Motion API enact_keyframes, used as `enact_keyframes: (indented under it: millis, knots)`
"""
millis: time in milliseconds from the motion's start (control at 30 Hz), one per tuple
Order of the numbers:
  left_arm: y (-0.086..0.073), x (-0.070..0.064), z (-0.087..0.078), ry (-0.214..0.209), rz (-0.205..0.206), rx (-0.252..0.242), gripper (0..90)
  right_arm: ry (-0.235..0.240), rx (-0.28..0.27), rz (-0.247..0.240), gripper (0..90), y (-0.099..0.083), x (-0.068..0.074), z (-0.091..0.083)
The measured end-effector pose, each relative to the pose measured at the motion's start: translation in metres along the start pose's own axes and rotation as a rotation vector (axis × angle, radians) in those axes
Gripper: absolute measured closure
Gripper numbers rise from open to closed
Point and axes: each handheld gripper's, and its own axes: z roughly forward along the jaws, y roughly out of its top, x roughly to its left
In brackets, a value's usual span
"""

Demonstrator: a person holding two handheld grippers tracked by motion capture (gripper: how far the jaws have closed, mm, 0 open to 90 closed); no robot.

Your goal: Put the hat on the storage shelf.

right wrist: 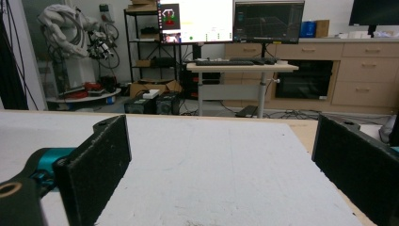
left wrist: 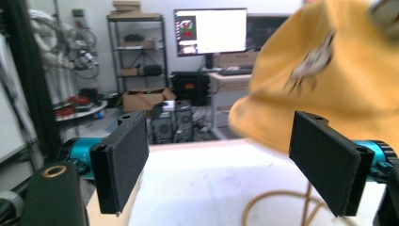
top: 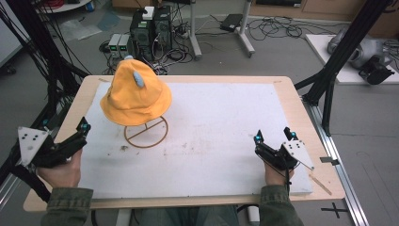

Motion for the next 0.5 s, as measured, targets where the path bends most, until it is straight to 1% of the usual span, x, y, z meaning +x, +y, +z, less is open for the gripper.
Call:
enact_keyframes:
  millis: [33,100,133,200,233,267,300,333,367,400,433,467,500]
  knots:
    - [-0.007,0.000,-0.001,0.012,-0.001,-0.004,20.8,0.001,0.001,0.006,4.6,0.000,0.000,-0.001]
    - [-0.019,0.001,-0.001,0.022,-0.003,-0.003,20.8,-0.002,0.002,0.013,4.6,-0.001,0.000,-0.002]
    - [-0.026,0.002,0.001,0.030,-0.003,0.002,20.7,-0.002,0.002,0.019,4.6,-0.001,0.000,-0.003]
    - [-0.035,0.005,0.003,0.030,-0.010,0.015,20.8,-0.004,0.003,0.019,4.6,-0.001,-0.001,-0.003]
    - [-0.041,0.006,0.005,0.040,-0.010,0.022,21.2,-0.005,0.005,0.023,4.6,-0.001,-0.001,-0.003]
    - [-0.041,0.006,0.005,0.040,-0.010,0.022,21.3,-0.008,0.006,0.020,4.6,-0.002,-0.001,-0.003]
    - [-0.051,0.009,0.008,0.051,0.001,0.037,21.3,-0.009,0.008,0.018,4.6,-0.002,-0.001,-0.002]
    - [-0.051,0.009,0.008,0.051,0.001,0.037,21.2,-0.013,0.009,0.016,4.7,-0.003,-0.001,-0.002]
    - [-0.058,0.010,0.010,0.054,0.004,0.056,21.2,-0.013,0.012,0.018,4.6,-0.003,-0.001,-0.002]
    - [-0.062,0.010,0.010,0.049,0.003,0.067,21.0,-0.013,0.013,0.017,4.6,-0.003,-0.001,-0.002]
    - [-0.062,0.010,0.010,0.049,0.003,0.067,20.7,-0.014,0.015,0.012,4.6,-0.004,-0.001,-0.002]
    - [-0.066,0.010,0.009,0.048,0.000,0.070,20.4,-0.014,0.016,0.014,4.6,-0.004,0.000,-0.002]
    - [-0.070,0.008,0.008,0.049,0.006,0.064,20.3,-0.015,0.016,0.011,4.6,-0.004,-0.001,-0.002]
